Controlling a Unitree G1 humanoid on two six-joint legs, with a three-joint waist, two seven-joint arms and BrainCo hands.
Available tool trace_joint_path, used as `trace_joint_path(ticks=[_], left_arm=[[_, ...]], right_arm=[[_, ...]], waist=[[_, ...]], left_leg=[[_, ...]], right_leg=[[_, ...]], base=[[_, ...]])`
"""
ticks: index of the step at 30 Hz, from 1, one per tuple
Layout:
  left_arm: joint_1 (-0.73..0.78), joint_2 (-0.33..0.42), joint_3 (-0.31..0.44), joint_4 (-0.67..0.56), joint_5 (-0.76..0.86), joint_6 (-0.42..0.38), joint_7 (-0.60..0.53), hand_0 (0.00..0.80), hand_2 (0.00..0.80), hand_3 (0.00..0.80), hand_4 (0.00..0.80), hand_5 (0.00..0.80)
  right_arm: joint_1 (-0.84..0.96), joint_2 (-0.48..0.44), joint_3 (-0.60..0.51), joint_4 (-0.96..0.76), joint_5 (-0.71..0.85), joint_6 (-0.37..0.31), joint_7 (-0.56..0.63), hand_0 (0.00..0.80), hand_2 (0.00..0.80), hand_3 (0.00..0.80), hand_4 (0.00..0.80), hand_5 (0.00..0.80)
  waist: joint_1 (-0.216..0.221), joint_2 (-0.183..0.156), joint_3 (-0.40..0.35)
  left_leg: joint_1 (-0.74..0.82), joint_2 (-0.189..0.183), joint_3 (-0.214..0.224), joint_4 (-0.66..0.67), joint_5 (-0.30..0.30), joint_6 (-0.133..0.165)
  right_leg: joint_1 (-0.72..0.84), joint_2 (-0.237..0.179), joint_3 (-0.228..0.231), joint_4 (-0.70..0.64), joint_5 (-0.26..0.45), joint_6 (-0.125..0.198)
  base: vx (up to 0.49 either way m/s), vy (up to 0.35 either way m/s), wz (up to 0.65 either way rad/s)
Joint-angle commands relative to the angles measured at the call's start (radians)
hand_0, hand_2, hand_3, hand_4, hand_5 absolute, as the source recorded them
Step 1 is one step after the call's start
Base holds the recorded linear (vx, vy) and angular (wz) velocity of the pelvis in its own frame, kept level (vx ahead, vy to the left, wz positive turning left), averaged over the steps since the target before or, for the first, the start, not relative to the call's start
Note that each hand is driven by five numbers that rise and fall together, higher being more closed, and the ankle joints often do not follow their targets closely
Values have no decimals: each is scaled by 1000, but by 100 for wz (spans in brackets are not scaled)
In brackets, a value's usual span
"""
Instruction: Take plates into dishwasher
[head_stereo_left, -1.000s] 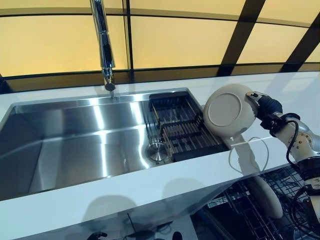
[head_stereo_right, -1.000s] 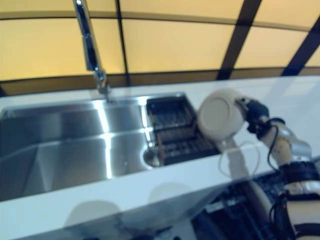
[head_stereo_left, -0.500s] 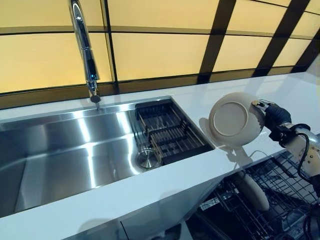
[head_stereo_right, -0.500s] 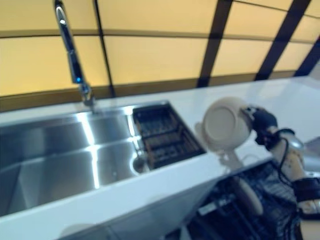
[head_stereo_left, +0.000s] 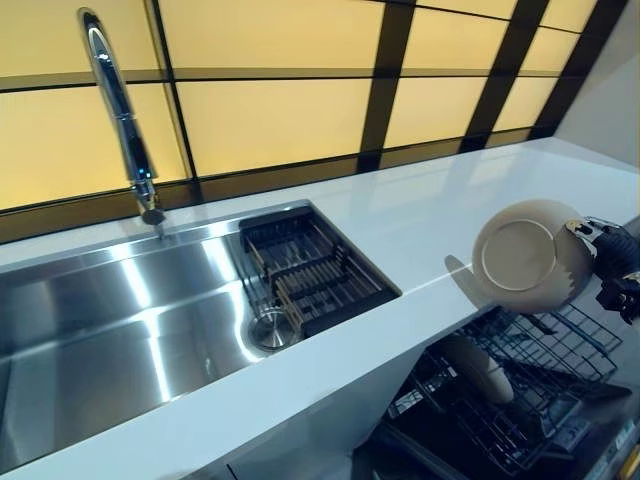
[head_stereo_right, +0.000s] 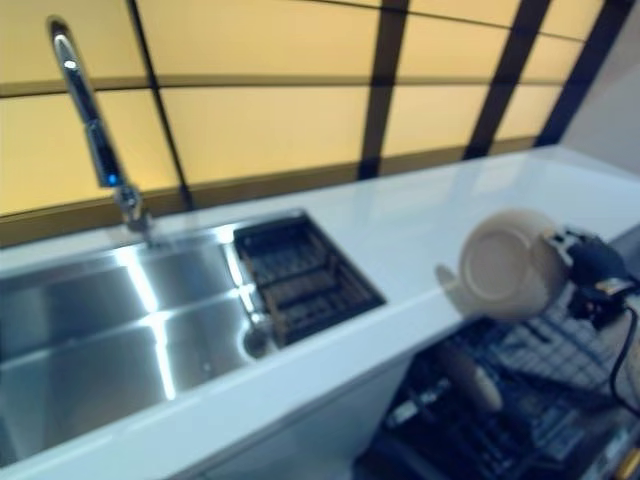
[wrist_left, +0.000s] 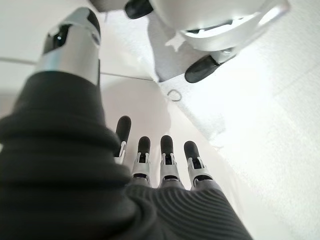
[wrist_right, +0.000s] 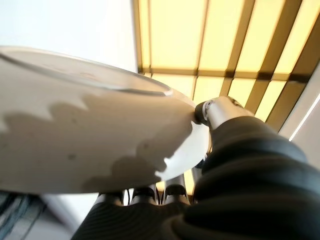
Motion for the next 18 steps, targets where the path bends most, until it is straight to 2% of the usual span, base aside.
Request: trace_joint_path(ticks=[1, 14, 17, 18], left_arm=[[-82, 36, 90, 29, 27, -72, 16, 0, 0, 0, 0, 0], [-59, 45, 126, 42, 35, -83, 14, 0, 0, 0, 0, 0], [-56, 47, 129, 39, 38, -83, 14, 0, 0, 0, 0, 0], [-56, 49, 133, 37, 41, -82, 12, 0, 0, 0, 0, 0]], right_arm=[[-23, -76, -121, 2, -24, -84, -1, 800, 800, 800, 800, 800], [165, -96, -267, -14, -139, -105, -2, 800, 800, 800, 800, 800], [204, -97, -293, -22, -166, -128, -2, 800, 800, 800, 800, 800], [219, -103, -304, -29, -196, -156, -1, 800, 800, 800, 800, 800]], waist=[[-3, 15, -10], [-38, 11, -10], [-44, 9, -7], [-48, 8, -5]], left_leg=[[-88, 18, -77, 49, 9, 57], [-79, 25, -49, 41, 5, 55], [-81, 29, -42, 48, 2, 55], [-82, 30, -39, 51, 1, 56]], right_leg=[[46, -30, 17, 110, -56, 53], [33, -10, 41, 110, -57, 53], [30, -7, 47, 113, -59, 52], [28, -6, 49, 115, -60, 52]], base=[[-4, -27, -30], [3, -24, -9], [13, -37, -5], [17, -47, -13]])
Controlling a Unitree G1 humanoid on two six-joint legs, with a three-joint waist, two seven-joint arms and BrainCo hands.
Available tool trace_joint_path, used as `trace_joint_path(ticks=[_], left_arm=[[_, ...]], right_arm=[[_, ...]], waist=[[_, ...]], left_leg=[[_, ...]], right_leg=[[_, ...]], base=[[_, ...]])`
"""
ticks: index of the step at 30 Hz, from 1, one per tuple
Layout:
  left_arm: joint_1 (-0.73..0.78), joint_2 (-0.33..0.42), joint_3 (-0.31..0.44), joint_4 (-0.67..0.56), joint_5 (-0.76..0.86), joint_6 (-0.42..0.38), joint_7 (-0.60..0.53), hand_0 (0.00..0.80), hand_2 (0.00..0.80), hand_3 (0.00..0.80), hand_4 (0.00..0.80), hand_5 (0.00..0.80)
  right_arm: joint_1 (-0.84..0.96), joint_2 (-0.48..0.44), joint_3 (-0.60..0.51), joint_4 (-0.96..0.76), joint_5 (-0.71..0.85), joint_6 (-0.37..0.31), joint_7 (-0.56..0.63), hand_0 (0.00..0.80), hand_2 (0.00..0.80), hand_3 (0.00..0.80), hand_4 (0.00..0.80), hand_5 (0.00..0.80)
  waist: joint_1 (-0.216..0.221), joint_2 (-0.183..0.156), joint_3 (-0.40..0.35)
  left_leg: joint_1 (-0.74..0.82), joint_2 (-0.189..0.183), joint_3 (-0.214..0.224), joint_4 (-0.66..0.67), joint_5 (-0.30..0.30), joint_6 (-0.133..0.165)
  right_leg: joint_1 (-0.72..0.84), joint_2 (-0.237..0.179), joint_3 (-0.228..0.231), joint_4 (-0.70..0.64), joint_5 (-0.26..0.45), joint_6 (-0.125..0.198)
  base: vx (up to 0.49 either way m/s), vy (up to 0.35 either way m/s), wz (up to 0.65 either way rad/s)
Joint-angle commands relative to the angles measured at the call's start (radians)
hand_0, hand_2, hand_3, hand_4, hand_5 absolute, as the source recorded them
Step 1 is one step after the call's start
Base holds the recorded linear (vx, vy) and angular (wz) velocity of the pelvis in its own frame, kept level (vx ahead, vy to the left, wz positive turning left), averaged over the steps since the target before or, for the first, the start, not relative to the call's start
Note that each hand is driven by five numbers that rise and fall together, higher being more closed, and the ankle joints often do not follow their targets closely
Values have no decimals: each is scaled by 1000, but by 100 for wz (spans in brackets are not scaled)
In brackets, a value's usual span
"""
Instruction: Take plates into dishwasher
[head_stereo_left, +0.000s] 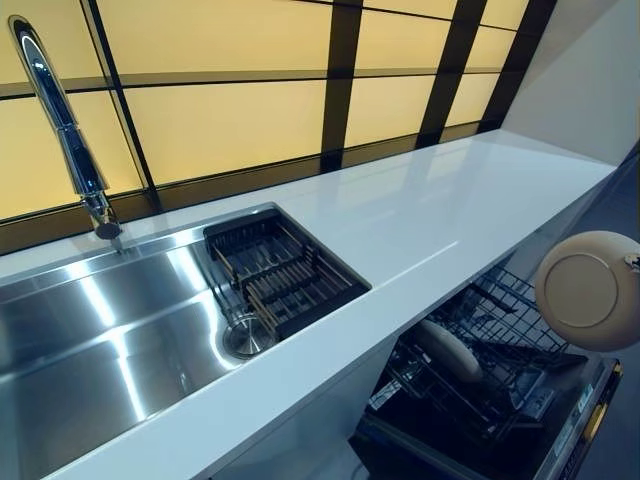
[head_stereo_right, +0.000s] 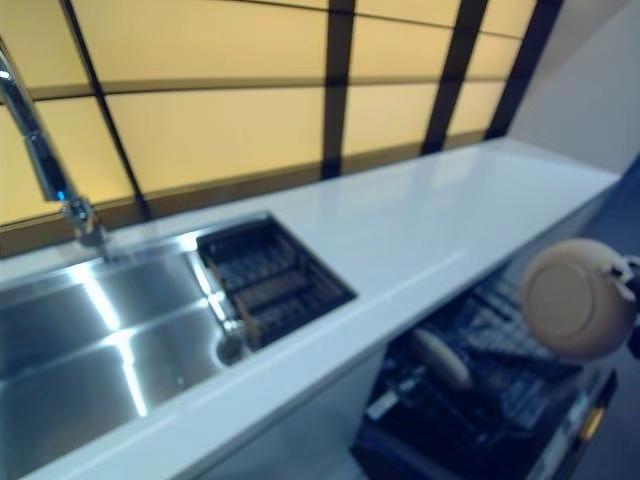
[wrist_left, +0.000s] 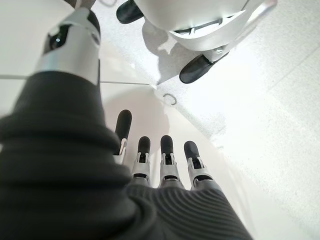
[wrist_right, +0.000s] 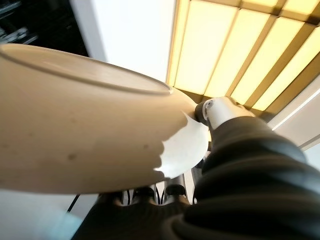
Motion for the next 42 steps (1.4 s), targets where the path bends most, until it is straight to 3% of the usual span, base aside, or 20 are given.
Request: trace_joint_path(ticks=[1, 3, 9, 19, 28, 42], left_arm=[[-92, 57, 89, 18, 25, -65, 20, 0, 0, 0, 0, 0], [-92, 58, 90, 17, 29, -65, 20, 0, 0, 0, 0, 0], [-92, 65, 95, -11, 39, -52, 21, 0, 0, 0, 0, 0], [-95, 73, 85, -52, 52, -37, 11, 0, 0, 0, 0, 0], [-121, 73, 68, -63, 81, -27, 7, 0, 0, 0, 0, 0], [-175, 73, 29, -106, 82, -16, 10, 0, 0, 0, 0, 0]], right_arm=[[-54, -55, -111, -28, -65, -127, -7, 800, 800, 800, 800, 800], [-42, -57, -116, -40, -68, -133, -5, 800, 800, 800, 800, 800], [2, -88, -114, -54, -303, -171, -30, 800, 800, 800, 800, 800], [11, -114, -61, -67, -476, -189, -47, 800, 800, 800, 800, 800], [-85, -60, 105, -141, -606, -149, -38, 800, 800, 800, 800, 800], [-252, -2, 316, -76, -725, -141, -13, 800, 800, 800, 800, 800]], waist=[[1, 5, 11], [-2, 4, 15], [-5, 3, 33], [6, 7, 56], [21, 10, 84], [50, 23, 131]], left_leg=[[-82, 24, -89, 60, 3, 53], [-86, 27, -85, 71, 0, 54], [-103, 31, -81, 90, -2, 57], [-116, 37, -91, 97, 1, 56], [-138, 44, -97, 119, 0, 54], [-175, 51, -124, 144, 9, 44]], right_leg=[[37, -21, 24, 117, -58, 57], [31, -19, 28, 124, -61, 57], [17, -14, 33, 144, -69, 56], [16, -5, 24, 147, -80, 49], [9, -1, 13, 151, -86, 42], [5, 3, -10, 156, -99, 26]], base=[[25, -61, -19], [24, -59, -13], [18, -53, -5], [22, -50, 4], [9, -57, 3], [-15, -54, 3]])
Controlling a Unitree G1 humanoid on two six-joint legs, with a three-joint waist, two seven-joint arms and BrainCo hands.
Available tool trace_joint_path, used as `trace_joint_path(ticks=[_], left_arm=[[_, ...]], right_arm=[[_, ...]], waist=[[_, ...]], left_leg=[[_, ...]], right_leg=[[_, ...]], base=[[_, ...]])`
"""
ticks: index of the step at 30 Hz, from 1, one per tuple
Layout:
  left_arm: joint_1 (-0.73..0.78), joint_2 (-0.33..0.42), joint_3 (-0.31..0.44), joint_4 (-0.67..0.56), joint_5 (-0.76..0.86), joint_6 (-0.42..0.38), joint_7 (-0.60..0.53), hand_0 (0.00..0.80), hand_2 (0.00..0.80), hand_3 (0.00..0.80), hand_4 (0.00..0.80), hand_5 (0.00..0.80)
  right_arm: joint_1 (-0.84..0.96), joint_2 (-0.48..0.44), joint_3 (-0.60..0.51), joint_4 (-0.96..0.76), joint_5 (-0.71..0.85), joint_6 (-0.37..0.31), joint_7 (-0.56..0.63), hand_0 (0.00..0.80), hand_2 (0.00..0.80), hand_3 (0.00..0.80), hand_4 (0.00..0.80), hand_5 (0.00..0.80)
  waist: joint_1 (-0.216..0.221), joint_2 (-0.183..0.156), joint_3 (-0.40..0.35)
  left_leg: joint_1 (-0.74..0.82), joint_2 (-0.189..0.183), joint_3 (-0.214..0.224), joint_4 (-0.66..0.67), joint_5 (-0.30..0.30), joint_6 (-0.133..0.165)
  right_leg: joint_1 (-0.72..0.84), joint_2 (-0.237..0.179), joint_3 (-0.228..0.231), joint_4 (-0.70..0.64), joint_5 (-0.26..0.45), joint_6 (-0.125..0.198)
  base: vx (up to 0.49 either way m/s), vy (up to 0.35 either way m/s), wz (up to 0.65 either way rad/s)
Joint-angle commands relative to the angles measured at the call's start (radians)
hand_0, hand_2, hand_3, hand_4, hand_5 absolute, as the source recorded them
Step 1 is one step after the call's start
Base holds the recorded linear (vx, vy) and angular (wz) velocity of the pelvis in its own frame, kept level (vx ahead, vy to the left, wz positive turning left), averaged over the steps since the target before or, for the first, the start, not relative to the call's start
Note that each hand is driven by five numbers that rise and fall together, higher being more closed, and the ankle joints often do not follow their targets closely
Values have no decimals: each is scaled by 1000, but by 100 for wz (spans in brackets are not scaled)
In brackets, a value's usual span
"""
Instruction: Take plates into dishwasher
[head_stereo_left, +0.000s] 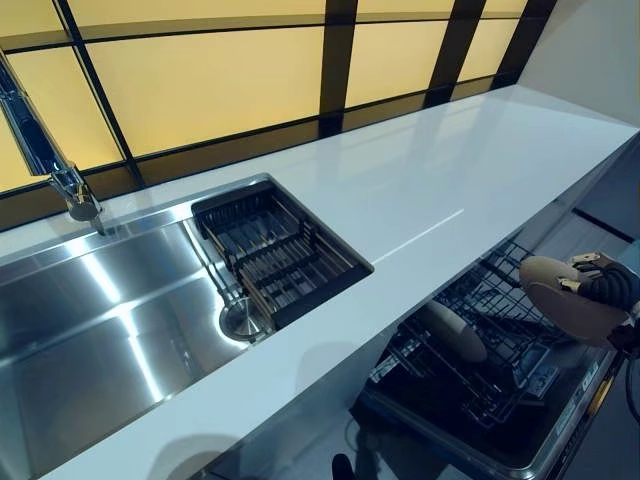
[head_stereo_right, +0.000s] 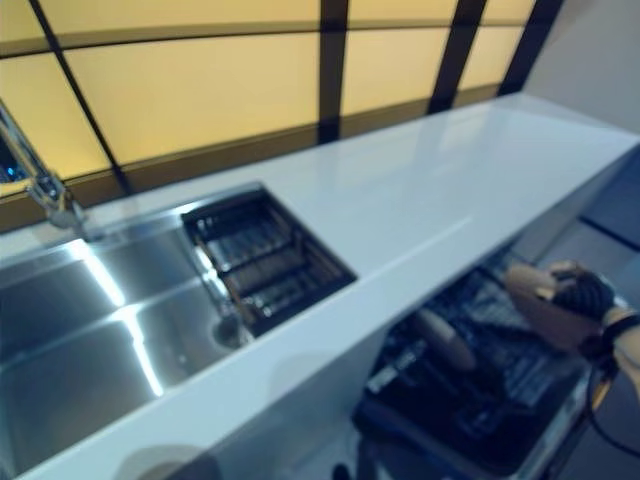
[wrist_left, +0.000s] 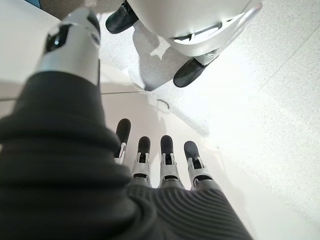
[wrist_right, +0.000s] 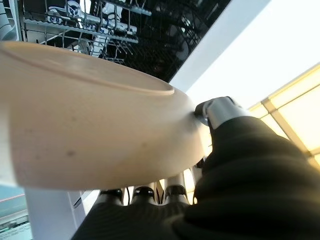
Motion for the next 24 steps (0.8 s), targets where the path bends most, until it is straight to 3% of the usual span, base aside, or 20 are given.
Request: trace_joint_path(ticks=[1, 24], left_arm=[[-125, 71, 20, -49, 12, -17, 29, 0, 0, 0, 0, 0], [-227, 100, -1, -79, -33, -4, 40, 0, 0, 0, 0, 0]], right_arm=[[-152, 33, 17, 40, -36, -14, -20, 800, 800, 800, 800, 800], [-307, 75, 152, 152, -89, 17, -105, 800, 800, 800, 800, 800]], waist=[[45, 10, 26], [82, 29, 137]], left_leg=[[-135, 44, -113, 115, 14, 47], [-251, 49, -158, 144, 50, 27]], right_leg=[[26, 1, -12, 150, -112, 9], [-37, 9, -47, 162, -113, -9]], base=[[-58, -61, 8], [-70, -33, 7]])
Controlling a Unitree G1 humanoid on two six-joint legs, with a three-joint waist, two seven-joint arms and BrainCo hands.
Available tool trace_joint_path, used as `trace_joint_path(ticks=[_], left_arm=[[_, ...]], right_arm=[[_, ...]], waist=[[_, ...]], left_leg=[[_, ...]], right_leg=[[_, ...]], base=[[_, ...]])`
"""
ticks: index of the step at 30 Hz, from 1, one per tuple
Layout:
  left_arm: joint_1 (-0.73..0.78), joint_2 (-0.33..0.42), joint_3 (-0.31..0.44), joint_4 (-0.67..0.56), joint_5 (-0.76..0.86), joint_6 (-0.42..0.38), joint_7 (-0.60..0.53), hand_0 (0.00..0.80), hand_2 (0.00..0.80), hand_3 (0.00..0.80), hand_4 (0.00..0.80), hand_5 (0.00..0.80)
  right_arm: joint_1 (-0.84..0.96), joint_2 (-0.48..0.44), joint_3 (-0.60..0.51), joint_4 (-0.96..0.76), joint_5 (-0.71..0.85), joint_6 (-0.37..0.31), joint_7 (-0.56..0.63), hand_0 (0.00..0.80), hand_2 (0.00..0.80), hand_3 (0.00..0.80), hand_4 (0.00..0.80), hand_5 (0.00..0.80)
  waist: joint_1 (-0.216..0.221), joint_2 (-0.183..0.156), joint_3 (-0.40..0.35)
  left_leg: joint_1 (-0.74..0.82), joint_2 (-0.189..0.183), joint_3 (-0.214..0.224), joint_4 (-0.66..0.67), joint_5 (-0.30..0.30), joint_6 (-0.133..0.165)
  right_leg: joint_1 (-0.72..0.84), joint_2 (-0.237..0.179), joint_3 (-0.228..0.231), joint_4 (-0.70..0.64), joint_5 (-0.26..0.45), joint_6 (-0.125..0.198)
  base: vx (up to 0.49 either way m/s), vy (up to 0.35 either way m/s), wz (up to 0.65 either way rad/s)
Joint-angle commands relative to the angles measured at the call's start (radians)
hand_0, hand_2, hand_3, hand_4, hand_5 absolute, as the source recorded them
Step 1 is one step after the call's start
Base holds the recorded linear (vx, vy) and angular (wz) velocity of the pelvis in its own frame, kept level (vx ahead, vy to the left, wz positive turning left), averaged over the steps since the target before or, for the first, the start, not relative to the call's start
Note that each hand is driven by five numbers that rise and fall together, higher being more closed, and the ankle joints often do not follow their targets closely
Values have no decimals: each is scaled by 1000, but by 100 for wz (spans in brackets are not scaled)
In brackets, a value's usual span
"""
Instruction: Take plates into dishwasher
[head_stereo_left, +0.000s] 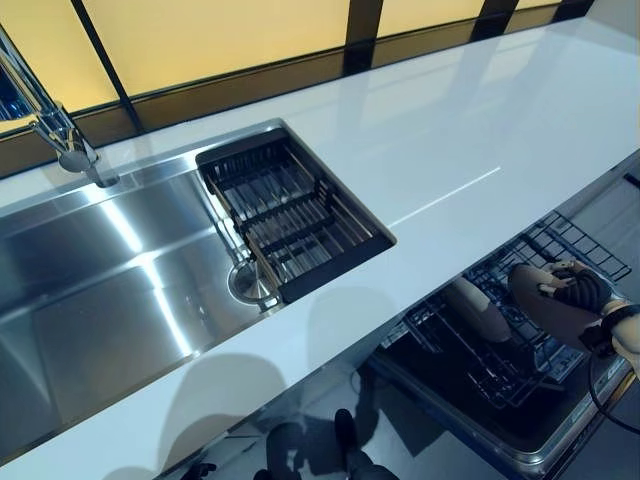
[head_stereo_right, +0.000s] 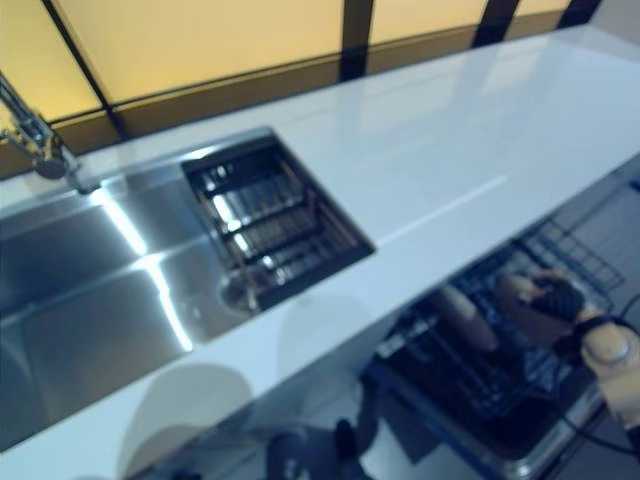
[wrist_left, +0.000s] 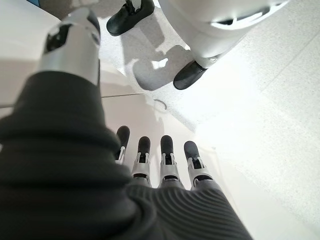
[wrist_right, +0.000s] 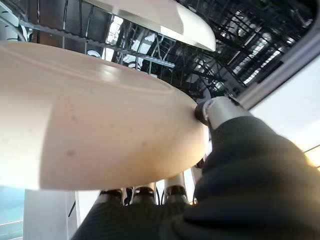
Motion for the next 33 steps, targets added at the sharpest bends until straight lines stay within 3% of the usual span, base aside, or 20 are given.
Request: trace_joint_path(ticks=[1, 33], left_arm=[[-107, 80, 17, -21, -35, -22, 37, 0, 0, 0, 0, 0], [-178, 65, -37, -31, -54, -6, 33, 0, 0, 0, 0, 0]], right_arm=[[-162, -4, 23, 43, -16, -5, -54, 800, 800, 800, 800, 800], [-335, -1, 142, 270, -22, 24, -74, 800, 800, 800, 800, 800]], waist=[[53, 19, 12], [80, 45, 29]], left_leg=[[-116, 51, -104, 52, 55, 31], [-156, 35, -125, 48, 67, 24]], right_leg=[[31, 16, -47, 162, -138, 7], [-2, 6, -75, 167, -138, 0]], base=[[-53, -8, 1], [-6, -1, 1]])
